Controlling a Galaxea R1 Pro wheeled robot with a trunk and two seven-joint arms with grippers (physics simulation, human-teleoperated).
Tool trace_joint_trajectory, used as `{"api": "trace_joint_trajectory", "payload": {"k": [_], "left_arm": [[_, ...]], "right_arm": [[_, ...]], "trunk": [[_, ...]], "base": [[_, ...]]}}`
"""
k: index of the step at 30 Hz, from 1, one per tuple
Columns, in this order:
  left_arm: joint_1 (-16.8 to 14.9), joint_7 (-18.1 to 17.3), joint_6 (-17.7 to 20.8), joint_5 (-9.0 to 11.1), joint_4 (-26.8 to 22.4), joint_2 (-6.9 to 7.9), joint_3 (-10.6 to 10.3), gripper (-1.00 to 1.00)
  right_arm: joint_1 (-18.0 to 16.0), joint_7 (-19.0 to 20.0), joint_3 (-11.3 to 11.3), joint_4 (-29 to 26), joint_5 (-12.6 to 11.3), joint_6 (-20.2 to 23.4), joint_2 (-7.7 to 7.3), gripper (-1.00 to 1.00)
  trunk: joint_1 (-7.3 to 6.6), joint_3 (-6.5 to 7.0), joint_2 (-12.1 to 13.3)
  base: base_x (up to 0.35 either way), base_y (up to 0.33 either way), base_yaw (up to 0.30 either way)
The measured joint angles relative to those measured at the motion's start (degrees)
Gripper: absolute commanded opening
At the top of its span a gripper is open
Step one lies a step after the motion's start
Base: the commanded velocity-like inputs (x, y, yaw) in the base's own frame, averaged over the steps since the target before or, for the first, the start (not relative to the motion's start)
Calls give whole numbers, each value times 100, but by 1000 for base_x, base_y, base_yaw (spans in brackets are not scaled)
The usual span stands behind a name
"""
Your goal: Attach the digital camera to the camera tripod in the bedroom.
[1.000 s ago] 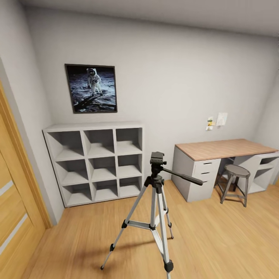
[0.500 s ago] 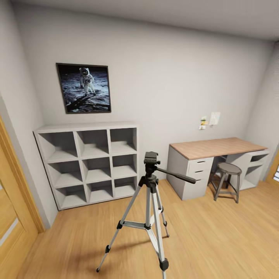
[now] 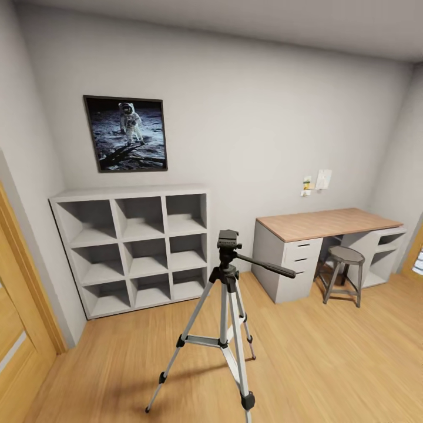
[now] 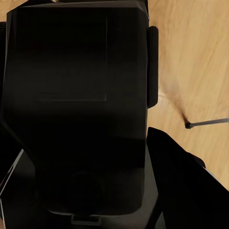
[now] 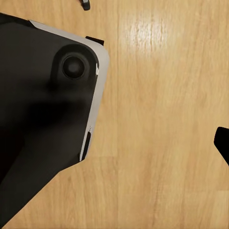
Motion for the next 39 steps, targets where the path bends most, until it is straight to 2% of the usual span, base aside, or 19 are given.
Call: {"api": "trace_joint_trajectory", "payload": {"k": [9,39], "left_arm": [[0,0,-2,0,0,3,0,-100],[0,0,2,4,3,-2,0,-100]], "right_arm": [[0,0,0,0,6,4,0,100],[-1,-10,19,-33,20,-8,-16,100]], "trunk": [[0,0,0],[0,0,0]], "base": [[0,0,-114],[0,0,-2]]}}
